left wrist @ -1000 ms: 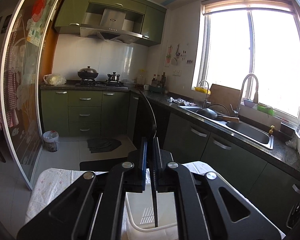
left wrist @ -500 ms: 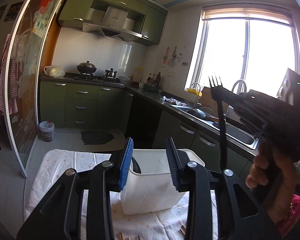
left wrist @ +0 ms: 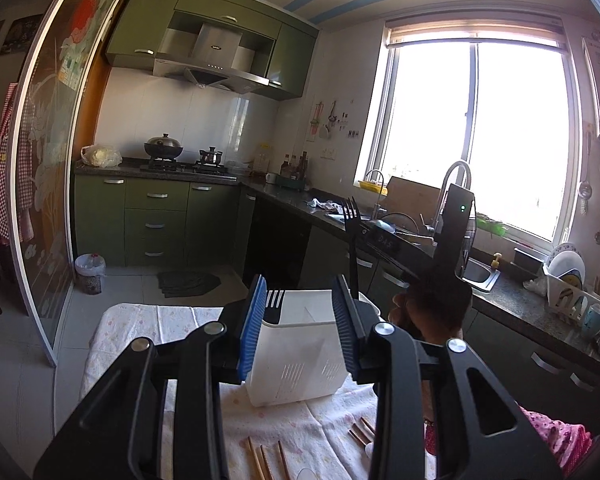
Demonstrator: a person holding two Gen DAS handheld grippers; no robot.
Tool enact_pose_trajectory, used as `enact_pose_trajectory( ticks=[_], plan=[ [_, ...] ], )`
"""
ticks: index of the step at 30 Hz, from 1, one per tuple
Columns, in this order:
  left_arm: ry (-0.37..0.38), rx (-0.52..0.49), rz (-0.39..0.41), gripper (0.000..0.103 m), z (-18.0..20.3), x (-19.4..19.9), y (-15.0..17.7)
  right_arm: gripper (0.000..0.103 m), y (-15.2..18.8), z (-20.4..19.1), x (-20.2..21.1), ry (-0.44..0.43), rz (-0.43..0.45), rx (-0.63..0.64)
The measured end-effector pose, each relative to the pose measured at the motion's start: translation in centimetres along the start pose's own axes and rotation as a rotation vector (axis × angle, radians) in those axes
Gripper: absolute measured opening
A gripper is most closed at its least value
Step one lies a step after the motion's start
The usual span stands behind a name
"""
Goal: Organize utensils
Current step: 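Carry knife and fork into the white holder and open both tools, then grasp the clear plastic spoon with the left tool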
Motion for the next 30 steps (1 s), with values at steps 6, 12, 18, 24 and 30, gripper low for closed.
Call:
enact_pose_trajectory(
  ticks=[6, 12, 18, 24, 30],
  plan=[
    [-0.001, 0.008, -0.048, 0.033, 0.1, -0.7, 1.6, 0.013, 2.7, 1.0, 2.7, -0.004, -0.026, -0.002],
    [-0.007, -0.004, -0.123, 0.034, 0.6, -1.0, 2.7, 0.021, 4.1, 1.4, 5.0, -0.023, -0.074, 0.017],
    [0.000, 0.027, -0.294, 0.041, 0.8, -0.9, 5.9, 0.032, 5.2, 1.3, 9.3, -0.050, -0.132, 0.045],
    [0.017, 0.068, -0.507, 0.041, 0.9, -0.7, 12.6, 0.045, 7.4, 1.2, 15.2, -0.052, -0.237, 0.170],
    [0.095, 0.137, -0.720, 0.040, 1.6, -1.8, 19.1, 0.045, 11.0, 3.1, 18.8, -0.084, -0.413, 0.147]
  ],
)
Point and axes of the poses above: each gripper's, at about its wrist camera, not at the fingertips, and x roughly against the way its jaws point, z to its right, y to its underside, the point moved 10 cm from there along -x, roughly the way its jaws point, and after that the axes turned 8 degrees about z, right-handed, at the moved point
